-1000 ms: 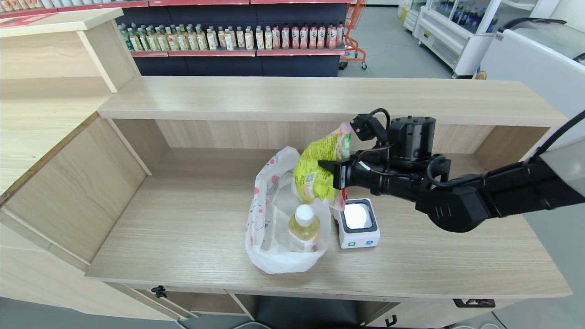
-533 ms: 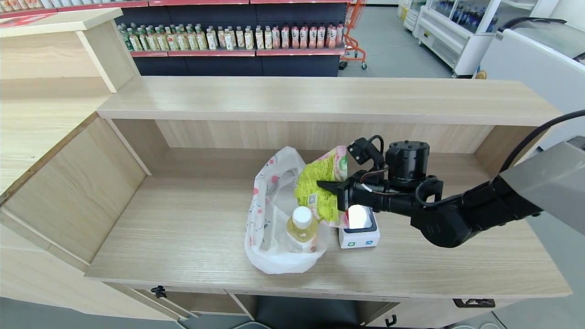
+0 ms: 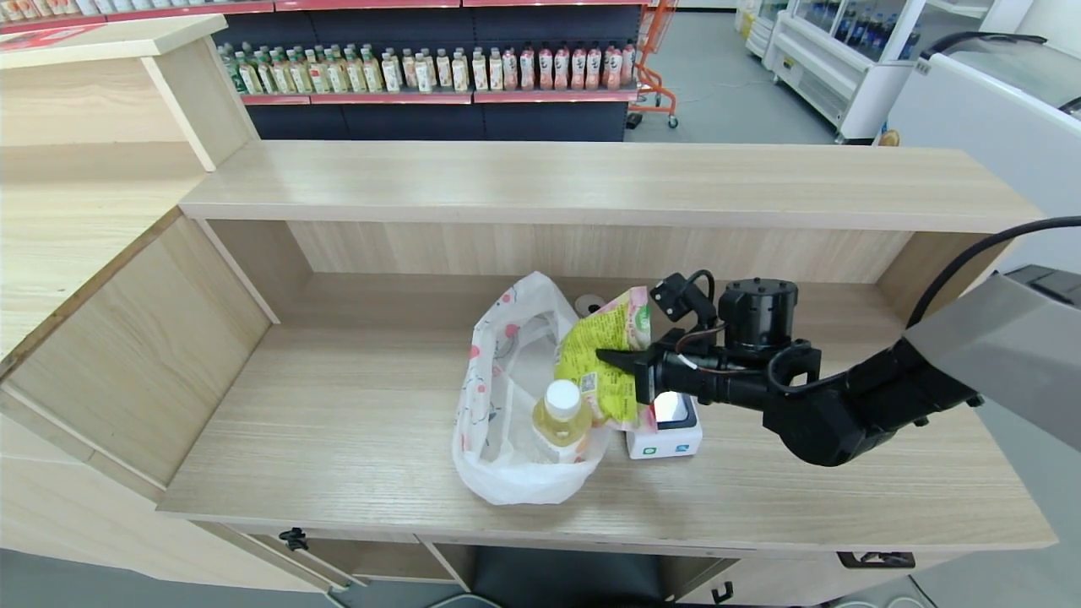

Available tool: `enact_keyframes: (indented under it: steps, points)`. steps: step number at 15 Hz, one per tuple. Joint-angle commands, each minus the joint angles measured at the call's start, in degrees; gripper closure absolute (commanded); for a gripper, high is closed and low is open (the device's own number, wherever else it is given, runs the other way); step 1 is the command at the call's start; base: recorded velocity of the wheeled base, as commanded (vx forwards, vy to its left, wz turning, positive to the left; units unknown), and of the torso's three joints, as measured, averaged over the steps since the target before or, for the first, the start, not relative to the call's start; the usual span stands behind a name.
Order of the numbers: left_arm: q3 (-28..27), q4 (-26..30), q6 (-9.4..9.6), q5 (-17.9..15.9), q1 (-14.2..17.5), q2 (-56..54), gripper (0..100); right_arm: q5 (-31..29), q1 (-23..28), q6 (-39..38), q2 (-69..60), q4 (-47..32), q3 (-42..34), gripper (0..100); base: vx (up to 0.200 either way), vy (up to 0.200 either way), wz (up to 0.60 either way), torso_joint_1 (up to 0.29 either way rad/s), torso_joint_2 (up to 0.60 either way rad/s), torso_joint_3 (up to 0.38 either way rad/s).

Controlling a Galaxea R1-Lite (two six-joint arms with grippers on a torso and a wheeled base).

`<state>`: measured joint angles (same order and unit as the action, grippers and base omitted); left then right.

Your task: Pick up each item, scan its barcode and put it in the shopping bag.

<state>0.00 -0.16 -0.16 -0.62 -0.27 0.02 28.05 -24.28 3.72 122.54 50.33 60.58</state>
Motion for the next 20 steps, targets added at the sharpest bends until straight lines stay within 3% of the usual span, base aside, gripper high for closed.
enact_keyframes:
  steps: [1, 2, 7, 11, 15, 17, 20]
  points:
    - [0.0, -0.02, -0.02, 0.01, 0.0, 0.06, 0, 0.34, 0.29, -0.2, 0.51, 0.47, -0.11, 100, 0.0, 0.0, 0.0, 0.0, 0.0, 0.0]
    - [0.0, -0.02, -0.02, 0.01, 0.09, -0.02, 0, 1.48, 0.38, -0.47, 0.77, 1.08, -0.11, 0, 0.0, 0.0, 0.0, 0.0, 0.0, 0.0]
    - [0.0, -0.02, -0.02, 0.01, 0.0, 0.06, 0, 6.31, 1.17, -0.64, 1.3, 2.4, 0.86, 0, 0.0, 0.0, 0.0, 0.0, 0.0, 0.0]
    - [0.0, -0.02, -0.02, 0.01, 0.0, 0.06, 0, 6.31, 1.17, -2.14, -2.22, 2.31, 3.15, 0, 0.0, 0.0, 0.0, 0.0, 0.0, 0.0]
    - [0.0, -0.02, -0.02, 0.01, 0.0, 0.06, 0, 5.96, 3.37, -2.14, -15.31, 1.08, -3.53, 0, 0.0, 0.0, 0.0, 0.0, 0.0, 0.0]
    - [0.0, -0.02, -0.02, 0.01, 0.0, -0.02, 0, 5.52, 5.04, -2.05, -21.64, -2.35, -7.23, 0, 0.0, 0.0, 0.0, 0.0, 0.0, 0.0]
    - [0.0, -0.02, -0.02, 0.01, 0.0, -0.02, 0, -1.95, 10.48, -3.54, -37.64, -16.41, -14.52, 0, 0.0, 0.0, 0.0, 0.0, 0.0, 0.0]
